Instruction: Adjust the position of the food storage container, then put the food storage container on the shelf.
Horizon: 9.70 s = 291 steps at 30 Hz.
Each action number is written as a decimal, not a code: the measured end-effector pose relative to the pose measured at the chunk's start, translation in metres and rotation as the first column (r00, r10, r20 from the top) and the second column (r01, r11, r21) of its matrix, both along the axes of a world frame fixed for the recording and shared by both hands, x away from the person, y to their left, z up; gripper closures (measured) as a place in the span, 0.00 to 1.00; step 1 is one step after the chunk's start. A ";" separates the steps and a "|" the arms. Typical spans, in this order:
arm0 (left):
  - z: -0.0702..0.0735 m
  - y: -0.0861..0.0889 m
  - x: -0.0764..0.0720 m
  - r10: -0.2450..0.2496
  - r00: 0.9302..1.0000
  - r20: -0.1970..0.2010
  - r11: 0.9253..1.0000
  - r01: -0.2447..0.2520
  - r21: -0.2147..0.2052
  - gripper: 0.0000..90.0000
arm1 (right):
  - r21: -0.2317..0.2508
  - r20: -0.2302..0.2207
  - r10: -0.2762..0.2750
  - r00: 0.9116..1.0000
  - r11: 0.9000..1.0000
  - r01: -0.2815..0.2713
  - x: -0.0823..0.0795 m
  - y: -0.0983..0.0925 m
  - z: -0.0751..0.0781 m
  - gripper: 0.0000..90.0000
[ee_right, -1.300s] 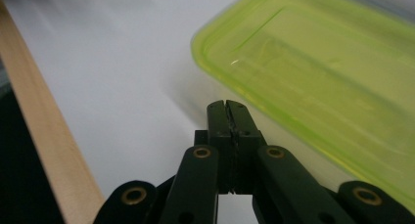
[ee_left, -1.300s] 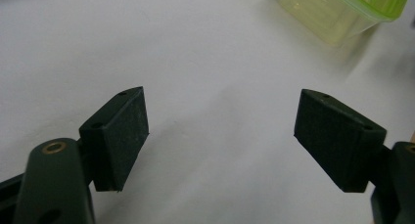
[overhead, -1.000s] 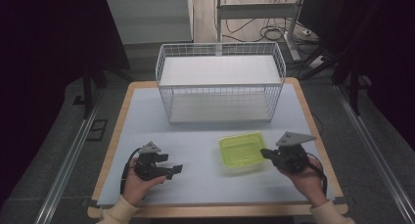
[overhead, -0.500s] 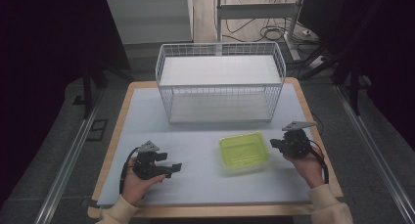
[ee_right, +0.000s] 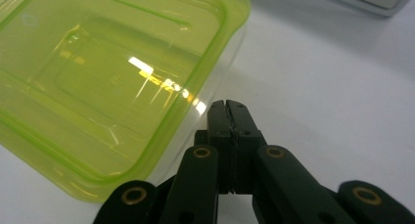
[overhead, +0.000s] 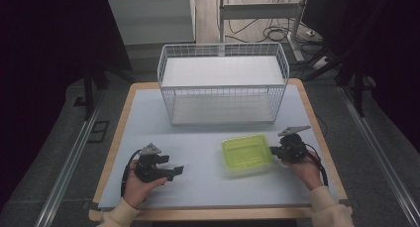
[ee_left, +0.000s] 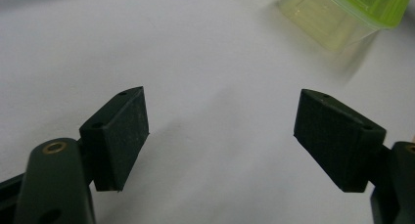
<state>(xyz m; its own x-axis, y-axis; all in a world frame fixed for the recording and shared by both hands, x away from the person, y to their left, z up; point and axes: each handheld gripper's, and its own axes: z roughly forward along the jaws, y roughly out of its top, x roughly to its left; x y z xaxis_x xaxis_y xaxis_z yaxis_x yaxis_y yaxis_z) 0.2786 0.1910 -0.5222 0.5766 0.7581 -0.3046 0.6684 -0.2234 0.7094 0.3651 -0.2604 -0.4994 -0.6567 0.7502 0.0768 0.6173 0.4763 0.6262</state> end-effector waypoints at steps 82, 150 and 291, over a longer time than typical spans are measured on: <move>0.002 0.001 0.000 0.008 1.000 -0.009 0.999 -0.008 -0.032 0.24 | 0.165 0.117 -0.033 0.993 0.986 0.013 -0.041 0.012 0.005 0.32; 0.007 -0.067 0.050 -0.075 0.970 -0.232 0.966 0.013 -0.257 0.82 | 0.412 -0.233 0.012 0.972 0.907 0.087 -0.015 0.040 -0.003 0.81; 0.179 -0.033 0.090 -0.059 0.995 0.075 0.944 0.080 -0.319 0.90 | 0.522 0.118 0.010 0.993 0.850 -0.071 0.021 0.061 0.171 0.89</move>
<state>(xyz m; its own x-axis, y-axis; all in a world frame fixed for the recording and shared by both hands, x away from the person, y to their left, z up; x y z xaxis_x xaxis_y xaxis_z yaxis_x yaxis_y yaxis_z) 0.3682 0.1582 -0.3434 0.6505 0.5832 -0.4866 0.6108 -0.0210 0.7915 0.3861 -0.1991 -0.3288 -0.7127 0.5904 0.3788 0.5194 0.0813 0.8506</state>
